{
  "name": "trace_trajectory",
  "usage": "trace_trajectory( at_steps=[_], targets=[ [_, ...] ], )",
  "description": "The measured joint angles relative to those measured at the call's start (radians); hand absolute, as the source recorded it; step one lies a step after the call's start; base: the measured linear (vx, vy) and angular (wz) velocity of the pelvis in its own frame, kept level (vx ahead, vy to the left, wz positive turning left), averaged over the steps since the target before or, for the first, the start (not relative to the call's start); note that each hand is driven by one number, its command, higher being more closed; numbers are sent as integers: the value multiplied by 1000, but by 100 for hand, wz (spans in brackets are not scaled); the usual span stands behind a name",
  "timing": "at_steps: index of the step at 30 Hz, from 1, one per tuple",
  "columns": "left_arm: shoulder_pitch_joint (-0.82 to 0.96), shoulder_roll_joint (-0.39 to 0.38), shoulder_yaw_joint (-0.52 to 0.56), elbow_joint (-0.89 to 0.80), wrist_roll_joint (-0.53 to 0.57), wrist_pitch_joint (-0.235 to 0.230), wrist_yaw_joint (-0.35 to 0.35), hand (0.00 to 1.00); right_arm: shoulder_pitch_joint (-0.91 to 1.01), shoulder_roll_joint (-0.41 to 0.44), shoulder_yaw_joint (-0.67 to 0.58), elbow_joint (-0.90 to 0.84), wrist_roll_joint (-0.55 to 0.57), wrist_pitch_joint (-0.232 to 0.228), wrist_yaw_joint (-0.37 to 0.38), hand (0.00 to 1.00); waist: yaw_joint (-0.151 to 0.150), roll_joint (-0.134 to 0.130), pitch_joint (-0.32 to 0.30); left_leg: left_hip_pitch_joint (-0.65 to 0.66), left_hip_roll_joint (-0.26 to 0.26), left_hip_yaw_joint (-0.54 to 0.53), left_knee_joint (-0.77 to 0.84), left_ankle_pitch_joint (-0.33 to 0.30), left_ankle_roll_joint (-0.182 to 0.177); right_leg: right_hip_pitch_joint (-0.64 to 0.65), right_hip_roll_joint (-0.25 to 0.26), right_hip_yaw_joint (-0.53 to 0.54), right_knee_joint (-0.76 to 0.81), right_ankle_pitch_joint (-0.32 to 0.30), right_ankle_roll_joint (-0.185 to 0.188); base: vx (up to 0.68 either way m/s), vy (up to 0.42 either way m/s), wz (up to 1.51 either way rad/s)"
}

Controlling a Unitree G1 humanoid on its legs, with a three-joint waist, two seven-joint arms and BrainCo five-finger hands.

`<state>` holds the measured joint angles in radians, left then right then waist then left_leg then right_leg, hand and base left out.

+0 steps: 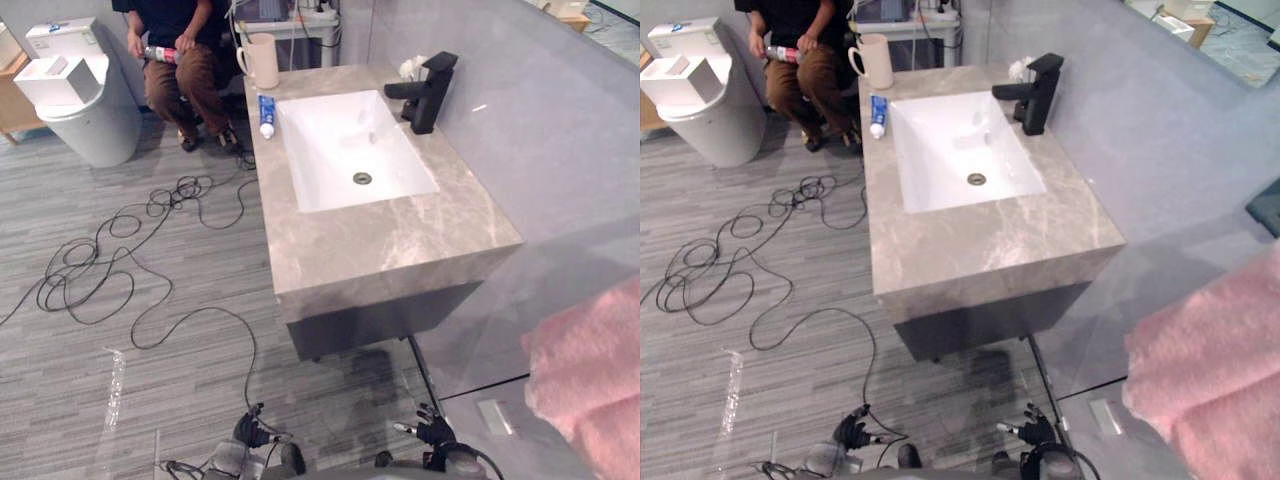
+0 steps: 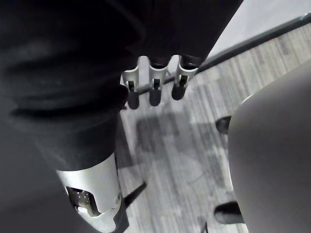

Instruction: Organize washtable

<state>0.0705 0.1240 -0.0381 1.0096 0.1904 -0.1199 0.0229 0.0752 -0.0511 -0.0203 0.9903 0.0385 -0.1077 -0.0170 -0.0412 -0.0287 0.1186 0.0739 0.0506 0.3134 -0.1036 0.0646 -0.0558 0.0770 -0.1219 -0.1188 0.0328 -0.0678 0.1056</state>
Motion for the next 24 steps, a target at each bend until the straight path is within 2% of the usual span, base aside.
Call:
trace_trajectory(
  at_steps=[1, 10, 17, 24],
  targets=[
    [0, 1, 0, -1, 1, 0, 0, 0, 1, 1, 1, -2, 0, 0, 0, 0, 0, -1, 2, -2, -1, 1, 0, 0, 0, -4, -3, -13, 0, -8, -12, -133, -22, 0],
    [9, 0, 0, -32, 17, -1, 3, 0, 19, 1, 0, -28, 0, -1, 0, 0, 3, -7, 2, -42, 2, 8, 0, -8, 1, -23, -3, -41, -20, -15, -14, -106, 14, 11],
    [10, 1, 1, -31, 17, 1, 5, 0, 16, 4, 0, -26, 0, 0, 0, 0, 4, -10, 0, -43, -22, -11, 0, -5, 16, -1, -22, -72, -25, 5, 4, 127, 27, 11],
    [12, 3, 2, -31, 16, 1, 6, 0, 4, 3, 4, -1, -4, 0, 0, 0, 6, -8, 0, -10, -2, -38, 8, 2, 8, 42, -3, -106, 1, 2, -1, 136, -31, 18]
  ],
)
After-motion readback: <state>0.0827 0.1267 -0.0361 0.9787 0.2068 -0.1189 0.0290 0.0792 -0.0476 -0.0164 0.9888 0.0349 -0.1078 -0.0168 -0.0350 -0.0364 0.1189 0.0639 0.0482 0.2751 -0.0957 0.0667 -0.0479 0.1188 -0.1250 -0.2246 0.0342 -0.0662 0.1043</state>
